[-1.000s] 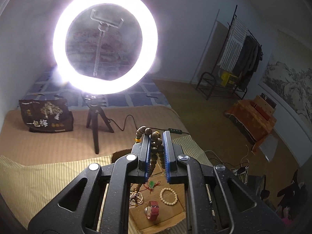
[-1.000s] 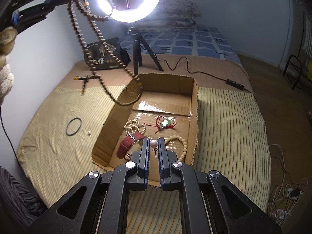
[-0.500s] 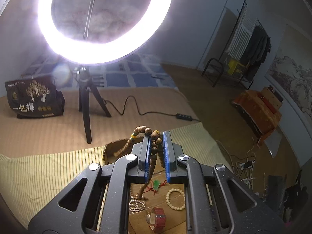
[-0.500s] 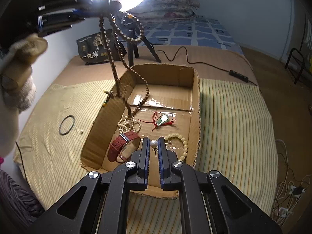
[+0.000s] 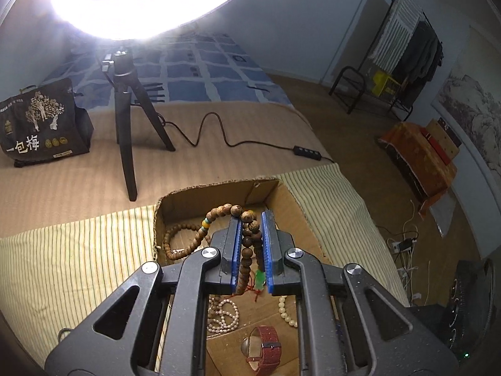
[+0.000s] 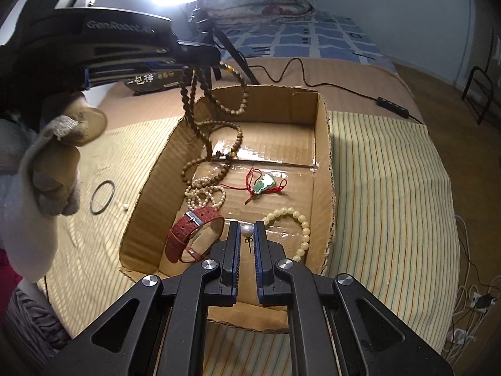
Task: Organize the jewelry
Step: 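Open the left tool dropping the necklace while the right tool releases the earring into the box, then move both tools back over the dark blue bangle and remaining pearl earring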
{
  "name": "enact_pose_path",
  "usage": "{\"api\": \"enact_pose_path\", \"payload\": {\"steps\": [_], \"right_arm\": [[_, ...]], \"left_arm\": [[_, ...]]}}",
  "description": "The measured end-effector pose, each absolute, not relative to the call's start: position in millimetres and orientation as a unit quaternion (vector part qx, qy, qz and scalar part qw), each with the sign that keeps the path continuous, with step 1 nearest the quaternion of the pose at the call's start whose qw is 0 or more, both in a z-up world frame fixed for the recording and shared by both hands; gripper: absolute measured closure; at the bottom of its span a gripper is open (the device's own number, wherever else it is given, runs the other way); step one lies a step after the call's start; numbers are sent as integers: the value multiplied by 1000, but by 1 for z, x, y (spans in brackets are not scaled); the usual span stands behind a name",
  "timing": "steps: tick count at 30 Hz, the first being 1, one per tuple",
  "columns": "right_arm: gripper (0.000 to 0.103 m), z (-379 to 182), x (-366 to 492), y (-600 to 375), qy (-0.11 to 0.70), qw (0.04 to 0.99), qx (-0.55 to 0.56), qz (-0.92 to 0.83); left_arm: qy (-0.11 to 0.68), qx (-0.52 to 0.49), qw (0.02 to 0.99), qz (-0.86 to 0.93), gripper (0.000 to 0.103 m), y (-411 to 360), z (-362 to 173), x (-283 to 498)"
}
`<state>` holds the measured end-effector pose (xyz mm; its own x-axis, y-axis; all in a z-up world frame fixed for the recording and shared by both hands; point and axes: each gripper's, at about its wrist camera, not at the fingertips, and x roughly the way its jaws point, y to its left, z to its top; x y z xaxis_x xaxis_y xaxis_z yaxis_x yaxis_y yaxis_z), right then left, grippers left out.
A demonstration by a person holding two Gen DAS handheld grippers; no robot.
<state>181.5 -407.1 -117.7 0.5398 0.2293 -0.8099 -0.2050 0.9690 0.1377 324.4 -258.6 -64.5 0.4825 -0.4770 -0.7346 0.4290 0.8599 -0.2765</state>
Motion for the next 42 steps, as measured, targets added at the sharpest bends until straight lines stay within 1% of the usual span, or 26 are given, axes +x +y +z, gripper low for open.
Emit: {"api": "enact_pose_path", "payload": {"steps": [1, 2, 3, 4, 5, 6, 7, 14, 18, 23, 42], "right_arm": [[96, -118, 181, -406, 465, 877, 11, 123], [93, -118, 182, -405, 465, 877, 9, 122], [89, -118, 181, -405, 466, 877, 6, 120], [78, -118, 182, -405, 466, 877, 5, 118], [65, -118, 182, -405, 465, 878, 6, 116], [59, -118, 181, -405, 464, 878, 6, 114], [51, -116, 180, -405, 461, 881, 6, 111], [37, -110, 177, -403, 450, 888, -3, 99], [34, -107, 175, -400, 446, 890, -8, 91], [27, -102, 171, -393, 441, 894, -15, 83], [27, -80, 150, -363, 409, 910, -32, 66]], "left_arm": [[437, -25, 860, -262, 93, -259, -66, 324], [439, -20, 859, -262, 92, -260, -66, 323], [441, -18, 858, -261, 88, -260, -66, 323], [442, -17, 858, -261, 78, -261, -67, 323], [442, -19, 858, -262, 72, -260, -67, 322], [442, -20, 858, -262, 66, -260, -66, 322], [441, -20, 858, -261, 66, -260, -66, 322], [438, -18, 862, -257, 66, -250, -61, 315], [434, -18, 865, -251, 66, -239, -55, 310], [428, -16, 870, -244, 66, -225, -48, 305], [402, -2, 889, -220, 66, -152, -24, 261]]}}
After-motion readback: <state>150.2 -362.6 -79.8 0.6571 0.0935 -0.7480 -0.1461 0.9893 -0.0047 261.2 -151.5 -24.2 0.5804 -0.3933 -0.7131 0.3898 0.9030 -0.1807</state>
